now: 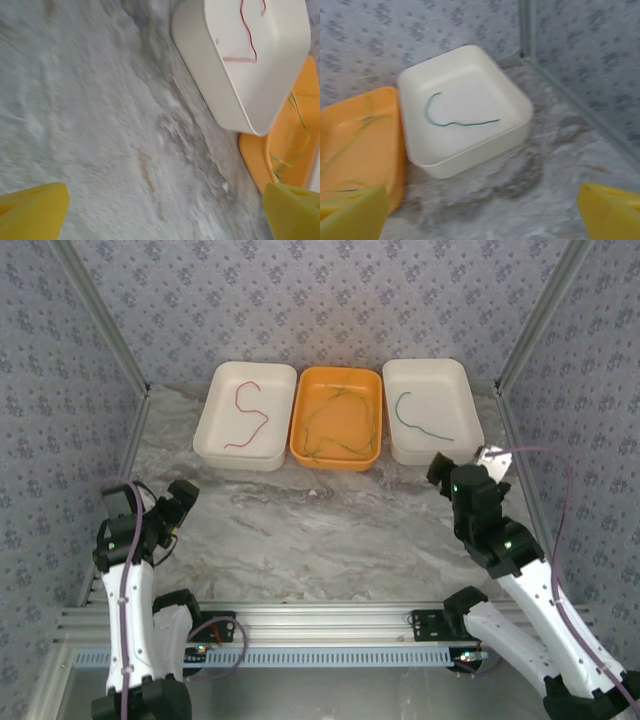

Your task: Untangle the cables

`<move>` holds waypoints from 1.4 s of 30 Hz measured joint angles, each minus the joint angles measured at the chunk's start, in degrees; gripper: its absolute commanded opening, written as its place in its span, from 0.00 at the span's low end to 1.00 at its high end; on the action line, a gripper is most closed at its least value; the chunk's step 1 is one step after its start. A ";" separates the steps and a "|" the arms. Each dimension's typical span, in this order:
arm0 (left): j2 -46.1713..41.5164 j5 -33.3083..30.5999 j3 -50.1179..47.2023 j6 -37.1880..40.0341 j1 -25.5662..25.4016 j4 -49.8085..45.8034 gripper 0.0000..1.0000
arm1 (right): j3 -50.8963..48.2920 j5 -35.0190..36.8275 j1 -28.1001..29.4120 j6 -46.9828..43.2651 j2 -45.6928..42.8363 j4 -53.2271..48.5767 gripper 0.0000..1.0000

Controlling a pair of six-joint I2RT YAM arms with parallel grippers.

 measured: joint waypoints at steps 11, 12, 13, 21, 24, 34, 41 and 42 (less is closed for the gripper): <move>-9.99 -22.14 -19.91 0.61 -0.92 17.64 0.99 | -28.61 -2.01 -7.10 -23.12 1.66 29.46 0.99; -9.14 -23.80 -22.14 2.34 -1.86 20.13 0.99 | -29.55 -3.19 -8.59 -23.69 3.50 33.09 0.98; -8.02 -25.46 -23.98 4.28 -3.10 23.06 0.99 | -30.34 -4.15 -9.79 -24.02 5.31 36.41 0.99; 2.25 -34.40 -28.06 19.08 -11.87 48.78 0.99 | -34.69 -11.30 -16.20 -25.75 20.94 56.81 0.99; 9.88 -35.82 -28.09 22.21 -11.96 56.52 0.99 | -34.69 -13.35 -17.90 -26.16 22.93 62.03 0.99; 30.99 -36.68 -27.67 29.29 -13.00 76.81 0.99 | -34.38 -22.10 -24.30 -27.65 33.14 75.80 0.99; 44.59 -36.02 -23.26 32.24 -13.53 87.95 0.99 | -32.74 -28.13 -26.10 -28.87 46.77 85.68 0.99; 45.64 -35.71 -22.56 32.81 -14.01 88.08 0.99 | -32.61 -28.83 -26.12 -28.92 47.47 85.57 0.99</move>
